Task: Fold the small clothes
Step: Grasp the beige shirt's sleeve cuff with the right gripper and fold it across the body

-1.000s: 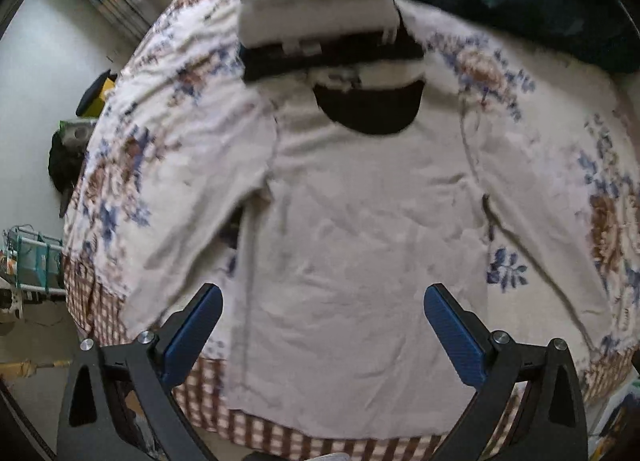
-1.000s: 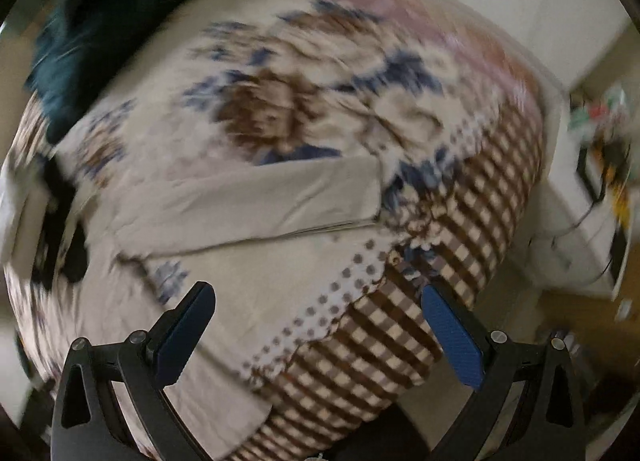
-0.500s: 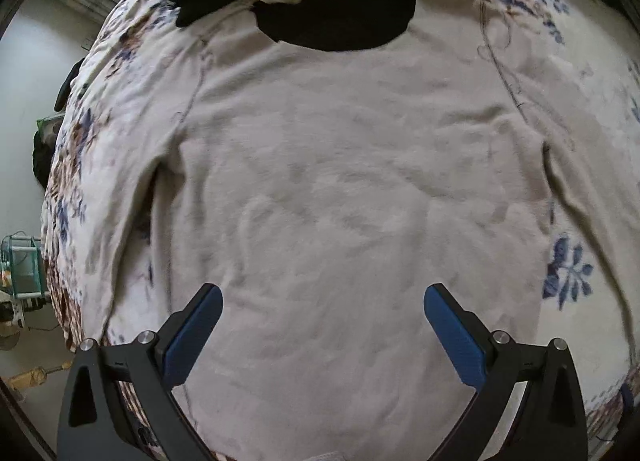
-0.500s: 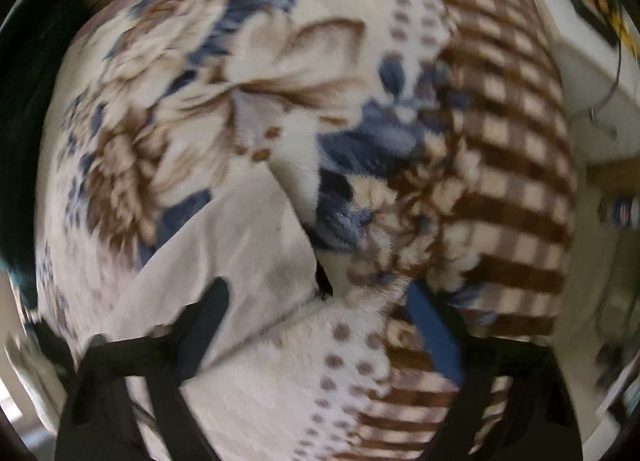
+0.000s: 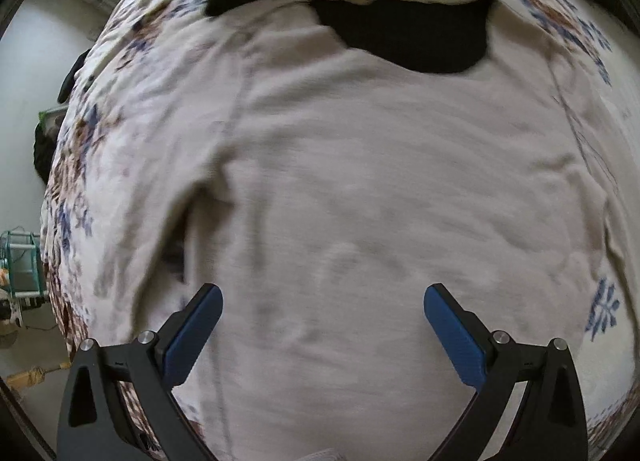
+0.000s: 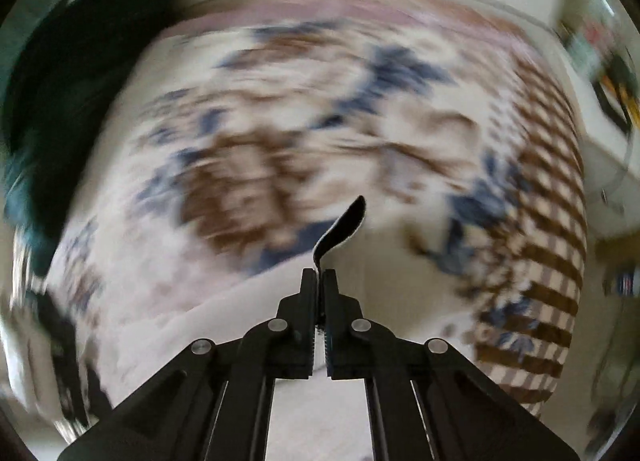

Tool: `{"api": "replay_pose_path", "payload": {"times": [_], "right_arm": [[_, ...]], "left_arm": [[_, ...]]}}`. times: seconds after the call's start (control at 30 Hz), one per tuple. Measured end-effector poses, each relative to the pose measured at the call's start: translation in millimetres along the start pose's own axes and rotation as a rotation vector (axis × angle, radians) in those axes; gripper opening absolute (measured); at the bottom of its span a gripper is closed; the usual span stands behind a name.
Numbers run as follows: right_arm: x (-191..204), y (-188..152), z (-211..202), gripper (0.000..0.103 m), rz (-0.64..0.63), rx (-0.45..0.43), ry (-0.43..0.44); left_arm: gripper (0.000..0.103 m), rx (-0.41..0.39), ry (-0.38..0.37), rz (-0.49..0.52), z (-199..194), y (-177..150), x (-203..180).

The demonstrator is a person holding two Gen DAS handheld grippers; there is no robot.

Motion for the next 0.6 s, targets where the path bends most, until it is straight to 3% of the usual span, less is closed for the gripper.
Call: {"api": "replay_pose_path", "payload": {"times": [0.13, 0.23, 0.33, 0.4, 0.5, 0.6], "right_arm": [[93.1, -18.0, -39.5, 0.004, -0.253, -0.034, 0.093], [164.1, -60.3, -63.5, 0.003, -0.470, -0.029, 0.169], [243.5, -141.8, -77.0, 0.003, -0.757, 0.020, 0.252], [275.0, -201.4, -80.8, 0.003, -0.923, 0.049, 0.283], [301.7, -304.4, -80.5, 0.003, -1.173, 0.112, 0.327], [304.3, -391.1, -77.3, 0.003, -1.367, 0.179, 0.344]], "left_arm": [[0.103, 0.004, -0.003, -0.058, 0.1, 11.9, 43.1], [0.103, -0.009, -0.009, -0.111, -5.2, 17.9, 84.0], [0.103, -0.029, 0.004, -0.158, -11.3, 19.8, 128.0], [0.103, -0.037, 0.019, -0.193, -13.7, 17.5, 162.1], [0.103, -0.037, 0.044, -0.247, -14.1, 9.5, 206.4], [0.103, -0.022, 0.076, -0.306, -8.2, -5.8, 248.1]]}}
Point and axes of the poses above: each gripper's, at about its wrist camera, not at the fingertips, and z roughly the way its jaws point, x to its left, y to its top, the point moved 4 cm from there along z, roughly the way its jaws point, and after that the axes turned 10 degrees about -z, right-handed, at the moved point
